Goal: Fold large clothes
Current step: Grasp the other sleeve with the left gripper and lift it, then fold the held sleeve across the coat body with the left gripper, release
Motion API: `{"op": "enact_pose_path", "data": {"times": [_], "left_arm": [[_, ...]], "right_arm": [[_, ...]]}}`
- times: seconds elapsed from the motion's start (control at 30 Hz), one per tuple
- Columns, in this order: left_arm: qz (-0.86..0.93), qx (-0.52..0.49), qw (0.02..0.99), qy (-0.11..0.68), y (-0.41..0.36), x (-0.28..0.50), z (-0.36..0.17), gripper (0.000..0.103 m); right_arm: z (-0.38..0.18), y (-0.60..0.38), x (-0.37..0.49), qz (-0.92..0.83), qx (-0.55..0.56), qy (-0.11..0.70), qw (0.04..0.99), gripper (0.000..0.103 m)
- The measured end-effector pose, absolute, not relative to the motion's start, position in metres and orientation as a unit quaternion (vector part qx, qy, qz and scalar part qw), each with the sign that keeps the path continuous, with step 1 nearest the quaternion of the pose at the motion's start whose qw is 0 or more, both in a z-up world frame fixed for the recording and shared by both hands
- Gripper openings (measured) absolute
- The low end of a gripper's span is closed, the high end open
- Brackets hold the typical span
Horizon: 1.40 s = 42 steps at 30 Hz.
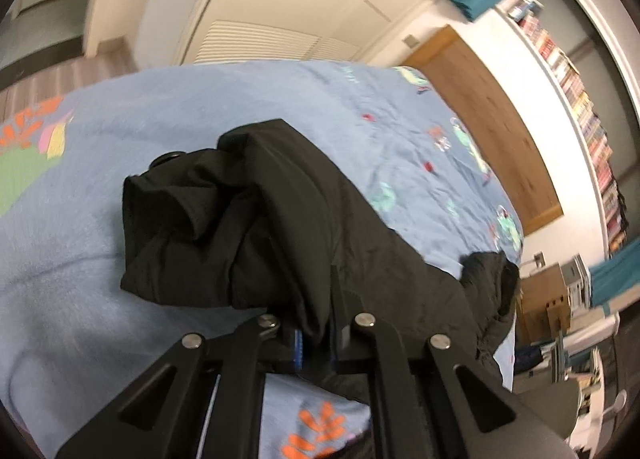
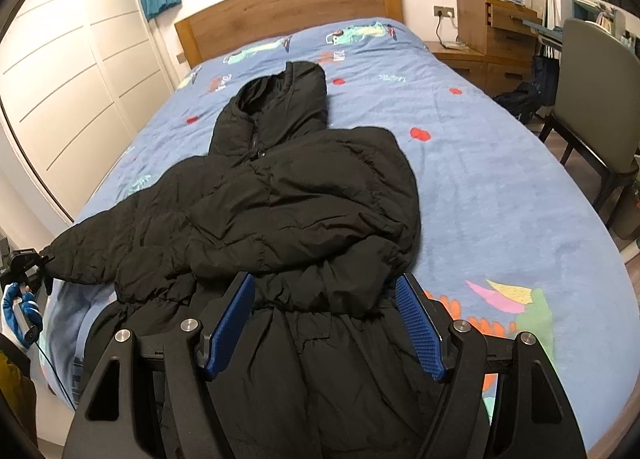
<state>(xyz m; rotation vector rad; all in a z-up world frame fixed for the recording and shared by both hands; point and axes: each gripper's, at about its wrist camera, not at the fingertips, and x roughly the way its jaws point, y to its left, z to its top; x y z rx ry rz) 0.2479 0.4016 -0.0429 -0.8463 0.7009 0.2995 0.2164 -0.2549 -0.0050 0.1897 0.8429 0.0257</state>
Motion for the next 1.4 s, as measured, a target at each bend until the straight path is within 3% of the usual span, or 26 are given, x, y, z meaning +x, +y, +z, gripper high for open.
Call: {"op": "enact_pose_path", "data": {"times": [0.37,0.67,1.1,1.4], "left_arm": [[0.078,-0.309,0.89,0.325,0.3,0.259,0.029,0.007],[0.003,-0.249,0.905,0.345,0.184,0.28,0.055,0.007],[-0.072,-0.186,0.887,0.416,0.033,0.309,0.014,0.007],[-0.064,-0.132,0.869,0.472,-0.026,0.314,-0.034,0.011]], "right_arm": [[0.008,-0.297,0.181,0.0,0.119,0.38,0.917,0.072],[0.006,-0.345,0.156,-0.026,0.157,0.367,0.917,0.072],[-0.014,-0.401,0.125,-0.064,0.196,0.371,0.905,0.072],[-0.027,-0.43,0.11,-0.087,0.218,0.378,0.896,0.072]]}}
